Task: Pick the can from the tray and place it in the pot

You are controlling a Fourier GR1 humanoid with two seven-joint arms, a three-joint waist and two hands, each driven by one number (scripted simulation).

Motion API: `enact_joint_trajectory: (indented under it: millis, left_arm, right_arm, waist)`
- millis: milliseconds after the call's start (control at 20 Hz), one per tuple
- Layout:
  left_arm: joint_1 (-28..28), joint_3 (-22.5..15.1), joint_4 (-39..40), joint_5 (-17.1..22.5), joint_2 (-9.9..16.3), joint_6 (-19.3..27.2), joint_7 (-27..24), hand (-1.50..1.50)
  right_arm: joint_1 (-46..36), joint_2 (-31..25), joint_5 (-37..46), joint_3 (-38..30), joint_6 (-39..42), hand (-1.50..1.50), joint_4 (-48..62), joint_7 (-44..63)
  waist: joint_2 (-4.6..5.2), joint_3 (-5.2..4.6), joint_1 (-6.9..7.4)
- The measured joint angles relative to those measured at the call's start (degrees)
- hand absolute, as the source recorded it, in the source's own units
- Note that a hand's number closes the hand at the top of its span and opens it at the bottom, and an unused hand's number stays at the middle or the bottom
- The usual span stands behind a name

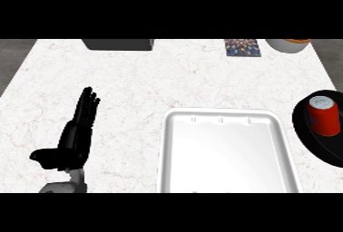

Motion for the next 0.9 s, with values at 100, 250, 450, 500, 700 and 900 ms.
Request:
enact_joint_trajectory:
  millis: [100,250,450,500,700,900]
  left_arm:
    - [0.01,0.02,0.99,0.07,-0.22,-0.08,-1.02,0.0]
    - [0.37,-0.66,0.18,-0.4,-0.69,0.32,-0.69,0.0]
    - [0.66,-1.44,-1.12,-0.67,-0.96,0.58,0.1,0.0]
    - [1.03,-1.64,-1.27,-0.72,-1.11,0.59,-0.07,0.0]
    - [1.25,-0.98,-1.09,-0.28,-0.39,-0.08,-0.56,0.0]
    - [0.4,-1.0,-0.3,-0.36,-0.63,-0.02,-0.71,0.0]
  right_arm:
    - [0.3,-1.76,-0.68,-0.6,1.13,-1.5,2.18,-2.07]
    - [0.91,-4.11,-1.19,-1.18,2.1,-1.5,4.92,-4.18]
    - [1.75,-6.34,-1.5,-1.5,2.46,-1.5,7.19,-5.7]
    - [1.72,-6.99,-1.62,-1.67,2.34,-1.5,7.65,-5.61]
    - [2.73,-8.4,-3.1,-3.22,2.16,-1.5,9.31,-6.33]
    - [2.64,-10.39,-4.93,-5.2,1.77,-1.5,10.69,-5.16]
  waist:
    - [0.07,0.02,0.08]
    - [0.14,0.09,0.37]
    - [0.2,0.15,0.6]
    - [0.24,0.18,0.71]
    - [0.33,0.24,0.66]
    - [0.47,0.3,0.71]
